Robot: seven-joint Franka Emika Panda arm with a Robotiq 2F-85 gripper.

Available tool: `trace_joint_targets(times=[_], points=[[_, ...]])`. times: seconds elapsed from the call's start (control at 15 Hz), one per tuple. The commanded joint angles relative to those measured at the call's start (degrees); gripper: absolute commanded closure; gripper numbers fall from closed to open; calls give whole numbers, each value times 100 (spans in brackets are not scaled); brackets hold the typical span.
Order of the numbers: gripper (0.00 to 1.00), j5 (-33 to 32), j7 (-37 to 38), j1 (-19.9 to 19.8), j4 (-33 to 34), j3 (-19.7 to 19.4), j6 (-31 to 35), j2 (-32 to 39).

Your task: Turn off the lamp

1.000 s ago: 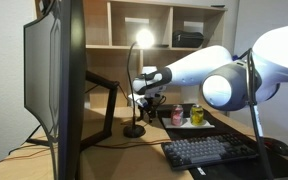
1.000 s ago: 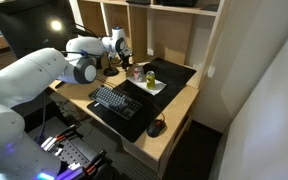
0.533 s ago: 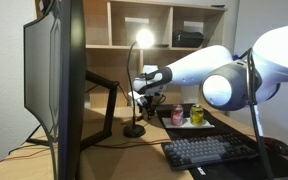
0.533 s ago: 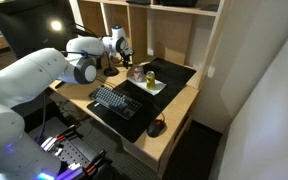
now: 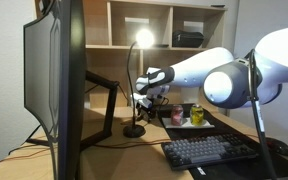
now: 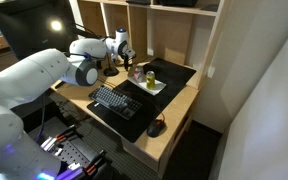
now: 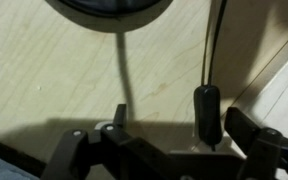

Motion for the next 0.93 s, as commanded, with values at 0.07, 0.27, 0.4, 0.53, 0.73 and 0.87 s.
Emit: trace_joint_targets(times=[0.07,0.27,0.4,0.53,0.73,0.87], points=[[0,-152,-228,126,86,-230,-504,-2],[0,-285,-269,283,38,-332,-585,-4],[0,-394,-118,381,-116,-385,-344,-38],[0,-444,14,433,-123,-457,-118,-3],[0,-544,265,448,-216,-651,321,-3],[0,-619,396,455,-262,-775,457,-1]])
